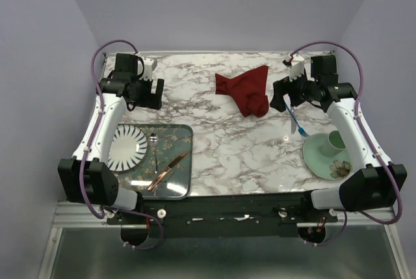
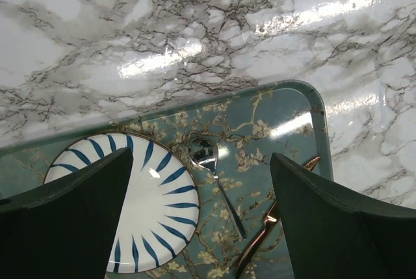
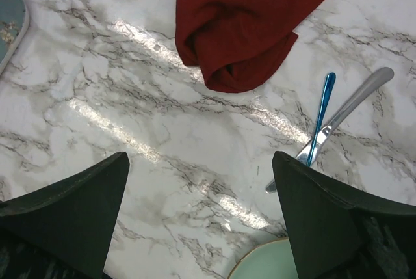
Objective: Fold the napkin into a case and place the utensils inside
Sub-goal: Move the crumpled napkin to the center of the board.
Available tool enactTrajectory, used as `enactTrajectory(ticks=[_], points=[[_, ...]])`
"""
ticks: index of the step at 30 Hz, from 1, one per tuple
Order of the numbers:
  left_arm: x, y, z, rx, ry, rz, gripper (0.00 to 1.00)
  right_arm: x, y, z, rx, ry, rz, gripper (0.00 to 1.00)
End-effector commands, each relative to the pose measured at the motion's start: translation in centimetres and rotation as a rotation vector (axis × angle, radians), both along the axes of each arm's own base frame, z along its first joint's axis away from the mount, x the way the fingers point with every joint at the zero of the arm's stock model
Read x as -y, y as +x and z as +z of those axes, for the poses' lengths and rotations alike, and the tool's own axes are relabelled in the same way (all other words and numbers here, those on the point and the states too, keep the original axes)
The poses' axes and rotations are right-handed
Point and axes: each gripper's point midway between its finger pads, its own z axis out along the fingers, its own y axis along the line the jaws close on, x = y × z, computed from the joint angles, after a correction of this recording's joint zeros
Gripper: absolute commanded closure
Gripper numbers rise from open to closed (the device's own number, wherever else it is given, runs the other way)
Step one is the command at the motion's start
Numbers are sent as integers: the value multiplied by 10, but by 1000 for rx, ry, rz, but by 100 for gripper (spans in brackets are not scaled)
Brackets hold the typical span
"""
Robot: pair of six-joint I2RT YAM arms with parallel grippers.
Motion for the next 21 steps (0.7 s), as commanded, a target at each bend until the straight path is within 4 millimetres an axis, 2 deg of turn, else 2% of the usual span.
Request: enactTrajectory(ticks=[1, 2, 4, 6, 7, 8, 9, 10, 11, 12, 13, 14, 15, 16, 17, 18, 20, 21], points=[[1, 19, 29, 85, -5, 29, 1, 4, 22, 7, 16, 9, -104, 0], [1, 21, 32, 92, -8, 31, 1, 4, 29, 15, 35, 11, -115, 0], [1, 27, 37, 105, -13, 40, 1, 6, 44, 14, 30, 8, -147, 0], [0, 31, 40, 112, -12, 61, 1, 8, 60, 29, 65, 8, -174, 0], [0, 35, 43, 114, -20, 78, 1, 8, 71, 21, 38, 10, -192, 0], [-1, 37, 44, 119, -18, 84, 1, 8, 77, 21, 36, 10, -203, 0], [-1, 38, 45, 121, -16, 85, 1, 9, 88, 33, 65, 12, -215, 0], [-1, 41, 47, 128, -17, 87, 1, 9, 98, 24, 42, 7, -227, 0], [-1, 43, 48, 130, -16, 88, 1, 10, 106, 23, 43, 5, -238, 0], [-1, 44, 49, 133, -15, 89, 1, 12, 116, 32, 67, 3, -253, 0], [-1, 46, 50, 135, -15, 88, 1, 12, 123, 33, 68, 5, -263, 0], [-1, 47, 50, 135, -14, 86, 1, 12, 134, 17, 37, -4, -273, 0], [-1, 48, 50, 134, -13, 85, 1, 14, 142, 14, 35, -5, -286, 0], [0, 50, 50, 134, -14, 84, 1, 15, 153, 21, 53, 8, -298, 0], [0, 50, 49, 132, -12, 83, 1, 15, 163, 2, 16, 1, -305, 0], [-1, 51, 49, 131, -11, 86, 1, 15, 171, -3, 11, -3, -315, 0], [-2, 53, 49, 130, -6, 88, 1, 16, 189, 2, 38, -2, -331, 0], [-2, 53, 47, 126, -5, 89, 1, 18, 200, -20, 4, -19, -345, 0]])
